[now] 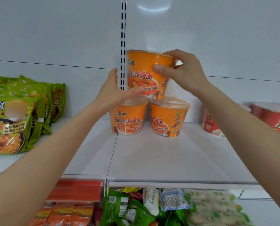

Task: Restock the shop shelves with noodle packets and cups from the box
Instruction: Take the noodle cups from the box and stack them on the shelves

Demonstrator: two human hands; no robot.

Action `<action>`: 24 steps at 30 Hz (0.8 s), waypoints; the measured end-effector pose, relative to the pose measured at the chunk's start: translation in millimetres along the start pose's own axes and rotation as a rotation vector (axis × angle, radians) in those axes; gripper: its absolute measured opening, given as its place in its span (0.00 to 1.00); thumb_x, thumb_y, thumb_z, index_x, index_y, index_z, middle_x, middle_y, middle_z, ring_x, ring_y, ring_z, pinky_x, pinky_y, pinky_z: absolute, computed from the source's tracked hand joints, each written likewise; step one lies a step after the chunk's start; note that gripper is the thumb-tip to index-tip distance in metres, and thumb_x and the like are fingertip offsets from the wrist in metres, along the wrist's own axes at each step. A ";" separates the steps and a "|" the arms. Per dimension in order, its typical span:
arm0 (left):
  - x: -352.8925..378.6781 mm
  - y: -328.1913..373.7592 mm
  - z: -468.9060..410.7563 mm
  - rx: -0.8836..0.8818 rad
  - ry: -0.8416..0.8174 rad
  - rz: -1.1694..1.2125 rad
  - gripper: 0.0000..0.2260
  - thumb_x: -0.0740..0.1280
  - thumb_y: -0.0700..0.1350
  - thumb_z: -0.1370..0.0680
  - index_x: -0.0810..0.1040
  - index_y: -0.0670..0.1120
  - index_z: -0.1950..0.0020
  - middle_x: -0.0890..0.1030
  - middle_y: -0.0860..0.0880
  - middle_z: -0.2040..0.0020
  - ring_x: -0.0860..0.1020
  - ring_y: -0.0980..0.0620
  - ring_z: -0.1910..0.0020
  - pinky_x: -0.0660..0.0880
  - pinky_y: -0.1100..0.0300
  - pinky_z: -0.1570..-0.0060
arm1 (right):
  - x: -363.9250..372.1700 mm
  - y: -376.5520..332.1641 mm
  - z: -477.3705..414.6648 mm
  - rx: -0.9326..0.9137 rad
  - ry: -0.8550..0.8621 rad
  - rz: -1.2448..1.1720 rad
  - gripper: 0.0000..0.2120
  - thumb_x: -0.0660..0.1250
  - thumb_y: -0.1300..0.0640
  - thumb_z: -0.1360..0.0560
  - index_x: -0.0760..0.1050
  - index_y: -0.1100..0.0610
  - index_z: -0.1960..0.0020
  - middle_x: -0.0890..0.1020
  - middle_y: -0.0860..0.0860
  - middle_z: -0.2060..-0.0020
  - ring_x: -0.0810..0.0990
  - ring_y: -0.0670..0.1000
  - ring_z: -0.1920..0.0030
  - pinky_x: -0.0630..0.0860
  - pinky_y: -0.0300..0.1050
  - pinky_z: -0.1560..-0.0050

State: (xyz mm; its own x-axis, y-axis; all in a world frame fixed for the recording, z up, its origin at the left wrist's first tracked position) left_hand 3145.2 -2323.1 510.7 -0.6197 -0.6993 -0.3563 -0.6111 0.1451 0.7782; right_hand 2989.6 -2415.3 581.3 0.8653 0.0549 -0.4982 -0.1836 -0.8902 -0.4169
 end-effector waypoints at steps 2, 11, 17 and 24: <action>7.6 14.2 -4.1 0.024 -0.034 0.122 0.39 0.74 0.51 0.32 0.57 0.48 0.27 0.70 0.51 0.33 0.73 0.54 0.39 0.72 0.59 0.42 | 1.2 -6.5 2.7 -0.011 -0.036 -0.065 0.21 0.70 0.46 0.30 0.75 0.53 0.41 0.77 0.45 0.48 0.76 0.45 0.46 0.75 0.40 0.46; -14.0 24.8 -5.9 0.075 0.143 0.187 0.34 0.75 0.50 0.33 0.64 0.46 0.32 0.75 0.53 0.42 0.76 0.56 0.47 0.75 0.65 0.51 | 8.4 49.5 17.8 0.194 -0.218 0.152 0.21 0.58 0.45 0.22 0.71 0.57 0.36 0.77 0.53 0.40 0.74 0.50 0.43 0.70 0.43 0.42; -10.8 25.4 -2.5 0.071 0.119 0.160 0.34 0.75 0.49 0.34 0.64 0.47 0.32 0.75 0.52 0.41 0.76 0.54 0.46 0.76 0.63 0.50 | 48.2 69.6 50.2 0.174 -0.599 0.447 0.19 0.62 0.46 0.24 0.75 0.58 0.40 0.79 0.57 0.42 0.76 0.56 0.43 0.72 0.47 0.45; -11.7 23.3 -0.7 0.053 0.123 0.169 0.34 0.75 0.49 0.33 0.64 0.46 0.32 0.75 0.51 0.39 0.77 0.52 0.44 0.76 0.56 0.45 | 19.7 80.3 51.7 0.149 -0.865 0.497 0.19 0.64 0.65 0.27 0.73 0.56 0.36 0.76 0.51 0.39 0.72 0.50 0.39 0.66 0.43 0.39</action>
State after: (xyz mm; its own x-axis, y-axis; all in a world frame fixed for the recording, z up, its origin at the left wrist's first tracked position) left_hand 3138.6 -2312.0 533.4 -0.6525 -0.7418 -0.1549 -0.5308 0.3014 0.7921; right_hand 2967.8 -2462.3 498.7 0.0503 0.0552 -0.9972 -0.5391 -0.8390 -0.0736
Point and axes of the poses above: each hand's wrist, its own z-axis away from the middle knuckle, its own x-axis out of the palm, y = z × x, the point moved 7 cm from there along -z, towards the middle knuckle
